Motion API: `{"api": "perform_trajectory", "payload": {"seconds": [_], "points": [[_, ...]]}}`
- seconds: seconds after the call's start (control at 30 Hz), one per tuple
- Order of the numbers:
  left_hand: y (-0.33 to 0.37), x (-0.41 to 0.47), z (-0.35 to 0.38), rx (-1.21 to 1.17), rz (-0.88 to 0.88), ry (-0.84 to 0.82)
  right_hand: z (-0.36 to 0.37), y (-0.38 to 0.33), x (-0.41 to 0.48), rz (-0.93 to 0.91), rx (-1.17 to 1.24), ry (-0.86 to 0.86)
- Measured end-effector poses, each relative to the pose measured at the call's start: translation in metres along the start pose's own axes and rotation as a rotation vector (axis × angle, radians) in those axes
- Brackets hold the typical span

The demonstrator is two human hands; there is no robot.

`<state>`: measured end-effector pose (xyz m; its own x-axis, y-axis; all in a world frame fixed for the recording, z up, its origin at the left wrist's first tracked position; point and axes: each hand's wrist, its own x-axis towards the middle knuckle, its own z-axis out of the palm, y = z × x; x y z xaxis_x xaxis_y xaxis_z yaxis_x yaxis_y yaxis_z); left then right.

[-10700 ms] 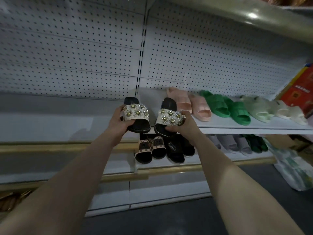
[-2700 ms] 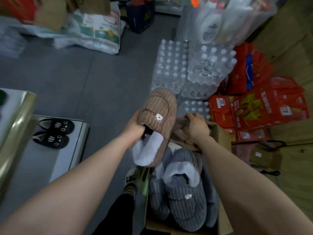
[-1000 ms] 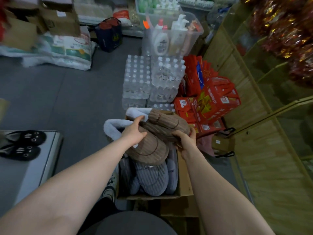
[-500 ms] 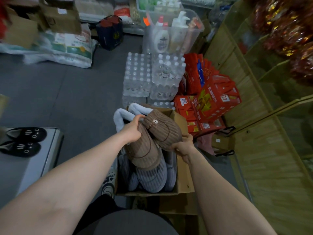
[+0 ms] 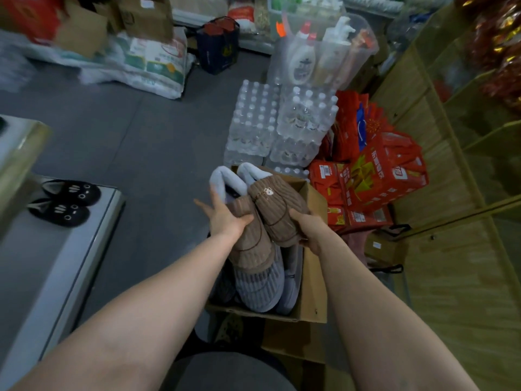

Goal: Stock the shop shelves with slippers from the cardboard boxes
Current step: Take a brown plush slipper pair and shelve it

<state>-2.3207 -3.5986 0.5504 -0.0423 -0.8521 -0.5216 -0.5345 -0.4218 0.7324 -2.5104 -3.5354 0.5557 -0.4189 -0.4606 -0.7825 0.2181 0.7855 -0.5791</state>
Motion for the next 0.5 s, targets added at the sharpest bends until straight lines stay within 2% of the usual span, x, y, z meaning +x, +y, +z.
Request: {"api": "perform_trajectory", "payload": {"seconds": [0.1,0.33,0.5], "points": [[-0.024,-0.002,0.007,-0.096,-0.155,-0.077,0.003,0.011,0.004,-0.013,0.091,-0.002],[-0.078,-0.013,0.018,-0.405,-0.138,-0.229,-0.004,0.030,0.004,0.023,0.200,-0.077],[-0.080,-0.015,0.002,-0.662,-0.274,-0.296,-0.008,0.035,0.001,0.036,0.243,-0.049]]}}
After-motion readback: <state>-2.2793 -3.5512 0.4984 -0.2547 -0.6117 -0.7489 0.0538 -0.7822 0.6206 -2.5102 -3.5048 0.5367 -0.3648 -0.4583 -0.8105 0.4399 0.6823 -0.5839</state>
